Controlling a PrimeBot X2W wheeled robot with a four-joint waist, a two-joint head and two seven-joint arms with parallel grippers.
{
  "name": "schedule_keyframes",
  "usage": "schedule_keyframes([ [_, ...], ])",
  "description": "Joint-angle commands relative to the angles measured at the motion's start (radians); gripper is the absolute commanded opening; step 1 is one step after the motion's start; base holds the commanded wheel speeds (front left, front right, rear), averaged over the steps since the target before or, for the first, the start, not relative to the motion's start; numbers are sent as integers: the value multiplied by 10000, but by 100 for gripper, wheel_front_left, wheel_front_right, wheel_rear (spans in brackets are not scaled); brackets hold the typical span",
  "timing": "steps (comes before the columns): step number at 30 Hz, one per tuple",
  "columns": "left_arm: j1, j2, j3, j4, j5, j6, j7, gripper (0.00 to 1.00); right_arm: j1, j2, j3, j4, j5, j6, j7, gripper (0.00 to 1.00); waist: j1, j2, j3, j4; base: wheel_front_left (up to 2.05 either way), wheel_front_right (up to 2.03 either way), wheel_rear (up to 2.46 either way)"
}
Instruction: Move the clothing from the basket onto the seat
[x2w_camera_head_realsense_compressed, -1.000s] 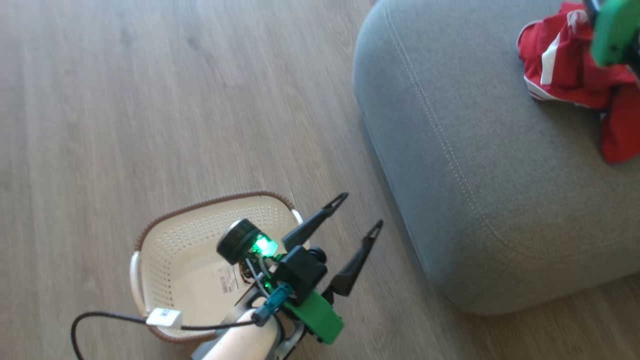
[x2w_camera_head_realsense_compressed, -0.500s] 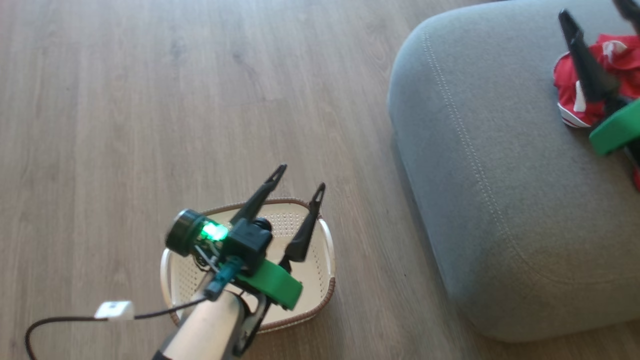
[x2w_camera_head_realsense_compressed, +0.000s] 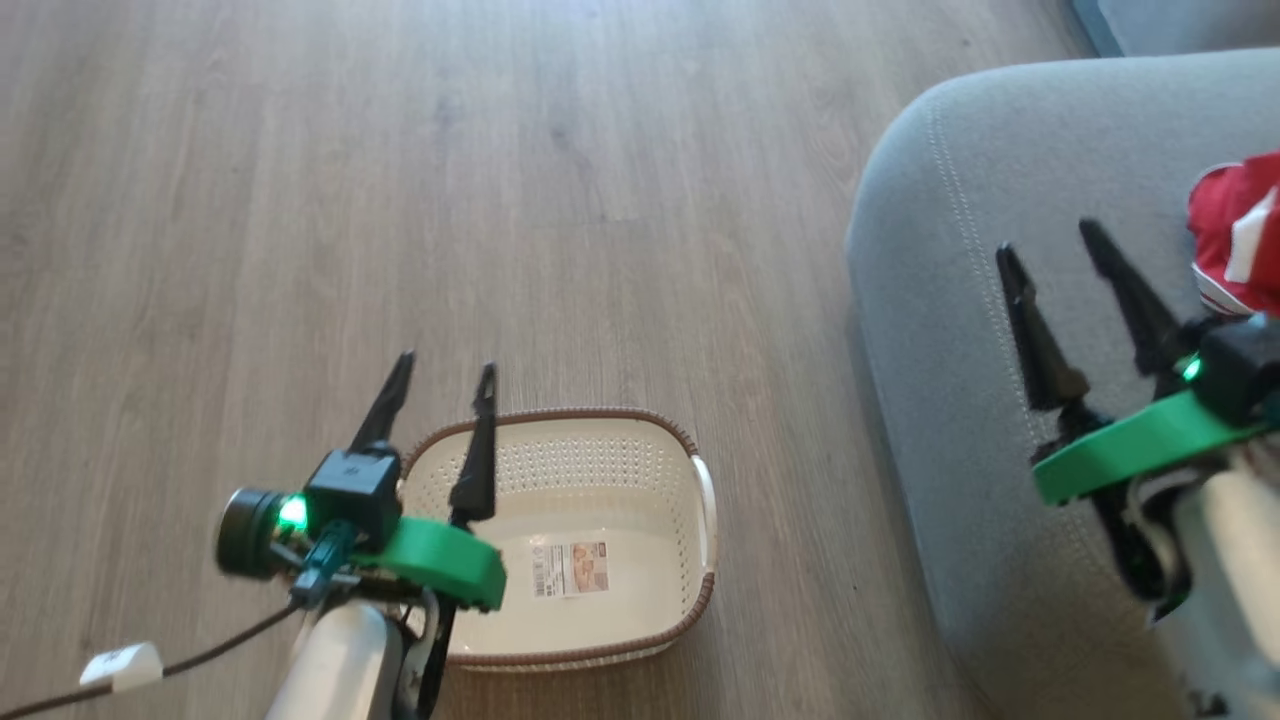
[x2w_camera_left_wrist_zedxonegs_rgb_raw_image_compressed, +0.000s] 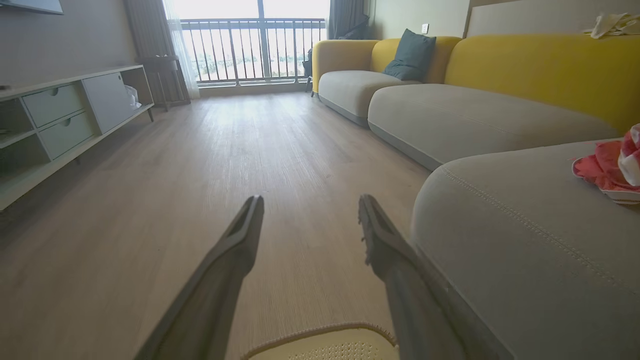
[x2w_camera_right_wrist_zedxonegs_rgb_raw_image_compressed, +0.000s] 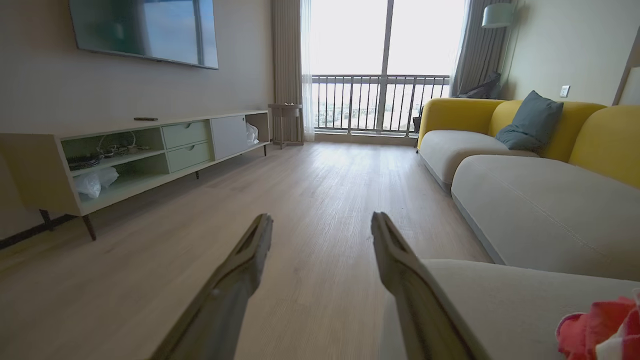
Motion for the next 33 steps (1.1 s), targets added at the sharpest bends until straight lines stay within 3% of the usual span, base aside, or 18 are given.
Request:
schedule_keyframes([
  [1, -135, -7, 447, -210, 7, 95, -51, 100, 14, 147, -105, -245, -81, -4, -96, 100, 1, -1, -59, 111, 0, 0, 0],
  [7, 344, -9, 604, -119, -110, 748, -51, 100, 1162, 1221, -479, -229, -624, -4, -115, 100, 1, -1, -341, 363, 0, 0, 0],
  [12, 499, -9, 442, -122, -160, 950, -51, 100, 1713, 1660, -845, -272, -939, -4, -116, 100, 1, -1, -486, 566, 0, 0, 0],
  [20, 796, -10, 552, 36, -529, 737, -51, 100, 2222, 2121, -1051, -328, -1268, -4, -117, 100, 1, -1, -608, 736, 0, 0, 0],
  [24, 930, -10, 652, 175, -944, 432, -51, 100, 2443, 2335, -1124, -338, -1316, -4, -117, 100, 1, -1, -612, 818, 0, 0, 0],
  [33, 1008, -10, 840, 316, -775, 237, -51, 100, 2616, 2540, -1193, -286, -1230, -4, -118, 100, 1, -1, -581, 932, 0, 0, 0],
])
